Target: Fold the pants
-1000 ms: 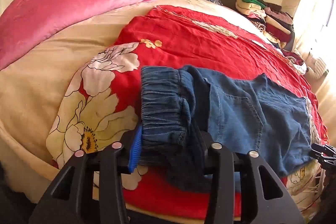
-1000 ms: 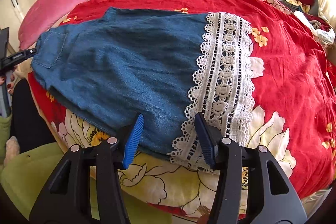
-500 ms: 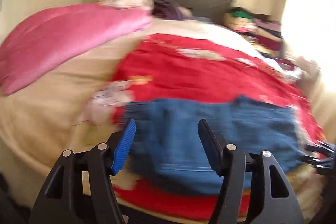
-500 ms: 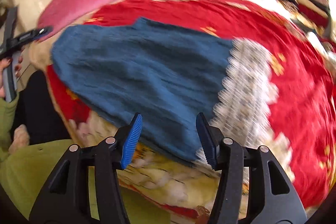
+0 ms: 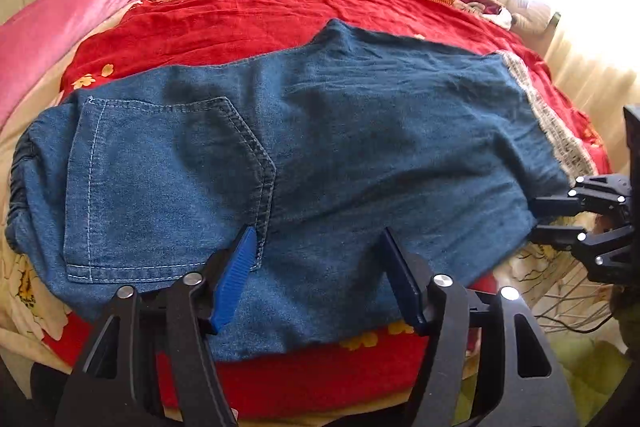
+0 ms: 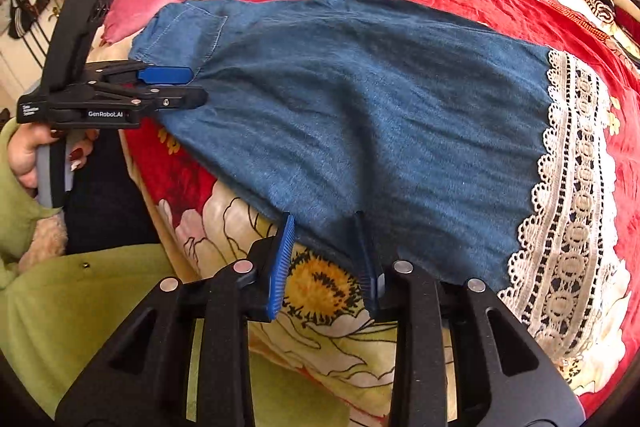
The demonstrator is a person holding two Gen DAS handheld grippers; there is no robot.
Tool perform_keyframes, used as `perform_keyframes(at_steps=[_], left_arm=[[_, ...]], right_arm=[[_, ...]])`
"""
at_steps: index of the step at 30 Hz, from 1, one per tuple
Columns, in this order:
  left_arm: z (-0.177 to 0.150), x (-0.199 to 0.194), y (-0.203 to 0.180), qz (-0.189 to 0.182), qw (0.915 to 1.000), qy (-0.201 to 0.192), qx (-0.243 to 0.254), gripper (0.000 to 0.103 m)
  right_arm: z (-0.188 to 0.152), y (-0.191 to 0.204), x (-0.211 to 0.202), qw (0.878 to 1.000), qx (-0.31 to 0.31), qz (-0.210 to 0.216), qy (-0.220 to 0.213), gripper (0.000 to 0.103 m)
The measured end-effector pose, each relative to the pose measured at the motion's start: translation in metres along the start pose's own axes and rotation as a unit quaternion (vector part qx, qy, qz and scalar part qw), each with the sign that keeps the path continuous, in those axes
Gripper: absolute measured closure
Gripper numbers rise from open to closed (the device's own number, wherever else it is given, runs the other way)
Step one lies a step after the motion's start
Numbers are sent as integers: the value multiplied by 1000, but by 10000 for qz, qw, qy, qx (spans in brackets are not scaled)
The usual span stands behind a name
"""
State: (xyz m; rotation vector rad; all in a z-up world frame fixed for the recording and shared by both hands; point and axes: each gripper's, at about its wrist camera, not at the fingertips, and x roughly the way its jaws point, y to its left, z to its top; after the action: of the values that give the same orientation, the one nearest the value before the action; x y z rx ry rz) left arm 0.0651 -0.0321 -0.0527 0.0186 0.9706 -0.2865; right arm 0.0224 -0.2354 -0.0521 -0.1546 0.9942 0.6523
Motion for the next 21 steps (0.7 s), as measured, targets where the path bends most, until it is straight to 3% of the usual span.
perform_keyframes(at_steps=[5, 13, 21], left_arm=[[8, -16, 1, -150, 9995, -266, -64, 33], [47, -40, 20, -73, 9974, -645, -312, 30], [109, -22, 16, -270, 9970, -704, -190, 30]], right_arm=[[2, -6, -25, 9994, 72, 101, -311, 79], [24, -70, -82, 9883, 864, -367, -1199, 69], [61, -160, -70, 9744, 1802, -588, -1207, 68]])
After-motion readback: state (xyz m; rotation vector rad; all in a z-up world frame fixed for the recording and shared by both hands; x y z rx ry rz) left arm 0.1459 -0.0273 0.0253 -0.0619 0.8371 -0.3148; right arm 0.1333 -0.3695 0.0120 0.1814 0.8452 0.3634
